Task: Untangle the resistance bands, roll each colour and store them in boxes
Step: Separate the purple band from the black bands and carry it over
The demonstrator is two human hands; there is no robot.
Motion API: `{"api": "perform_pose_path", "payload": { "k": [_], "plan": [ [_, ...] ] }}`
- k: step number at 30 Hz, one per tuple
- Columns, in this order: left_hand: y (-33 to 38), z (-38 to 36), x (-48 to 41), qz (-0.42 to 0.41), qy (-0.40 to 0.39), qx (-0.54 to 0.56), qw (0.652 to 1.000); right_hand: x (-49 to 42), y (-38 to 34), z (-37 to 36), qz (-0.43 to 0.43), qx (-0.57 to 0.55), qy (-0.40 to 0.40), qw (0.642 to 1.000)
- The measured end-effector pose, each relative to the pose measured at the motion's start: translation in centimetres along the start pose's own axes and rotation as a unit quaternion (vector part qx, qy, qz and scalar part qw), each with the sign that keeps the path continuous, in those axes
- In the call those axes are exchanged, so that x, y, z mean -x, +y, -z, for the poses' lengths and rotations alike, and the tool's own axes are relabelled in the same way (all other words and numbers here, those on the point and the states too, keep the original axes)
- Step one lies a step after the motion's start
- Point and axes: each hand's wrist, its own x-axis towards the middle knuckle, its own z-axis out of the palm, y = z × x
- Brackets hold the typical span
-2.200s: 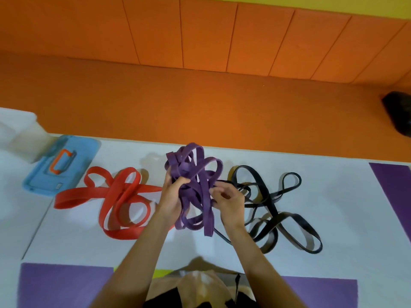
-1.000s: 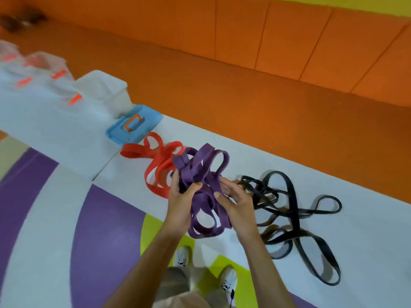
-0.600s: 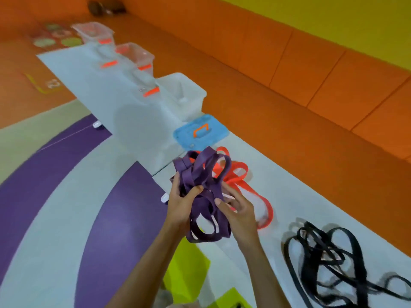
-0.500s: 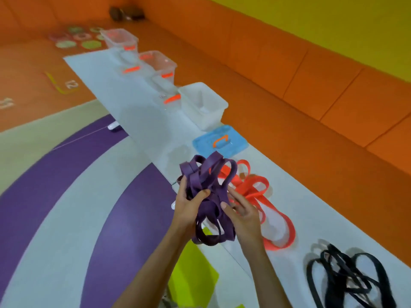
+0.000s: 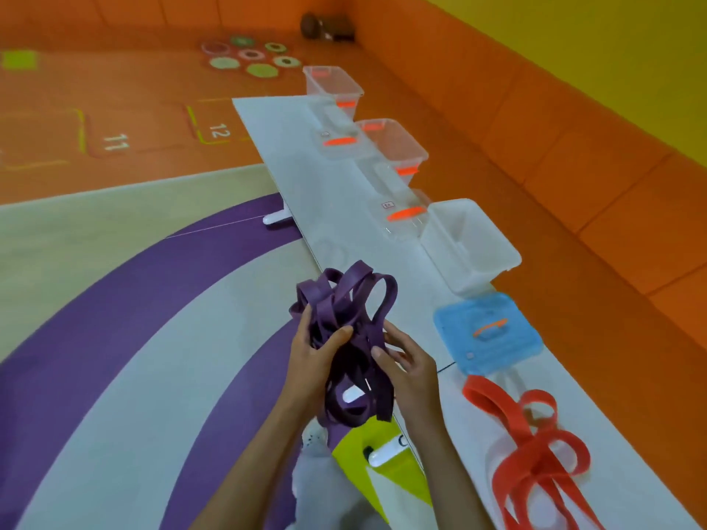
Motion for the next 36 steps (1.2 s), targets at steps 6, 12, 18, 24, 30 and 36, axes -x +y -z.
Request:
{"api": "perform_pose_path", "payload": {
  "k": [6,12,18,24,30,36],
  "plan": [
    [2.2,2.4,-11.0,0.013,0.051,-0.014,0.999,-11.2,0.3,-5.5,-0.007,-0.008,-0.023,1.0],
    [6.5,2.7,-23.7,-0.004,0.024,-0.06,0.998,-22.8,-3.1,-8.9,-0.003,-0.033,-0.064,0.997],
    [8.3,0.7,-33.7,0.021,-0.015,-0.076,0.997,-31.5,-5.7,-9.4,0.001,-0.017,-0.053,0.998],
    [8.2,-0.3,-42.9,0.06,-0.059,-0.143,0.986,-38.4,-4.8,-10.3,-0.03,-0.017,-0.014,0.999],
    [7.5,0.6,-53.9,0.118,-0.1,-0.204,0.967,-46.3,-2.8,-12.2,-0.081,-0.024,-0.026,0.996],
    [7.9,0.7,-65.3,0.177,-0.161,-0.249,0.938,-54.3,-2.6,-16.6,-0.157,-0.047,0.067,0.984]
  ]
}}
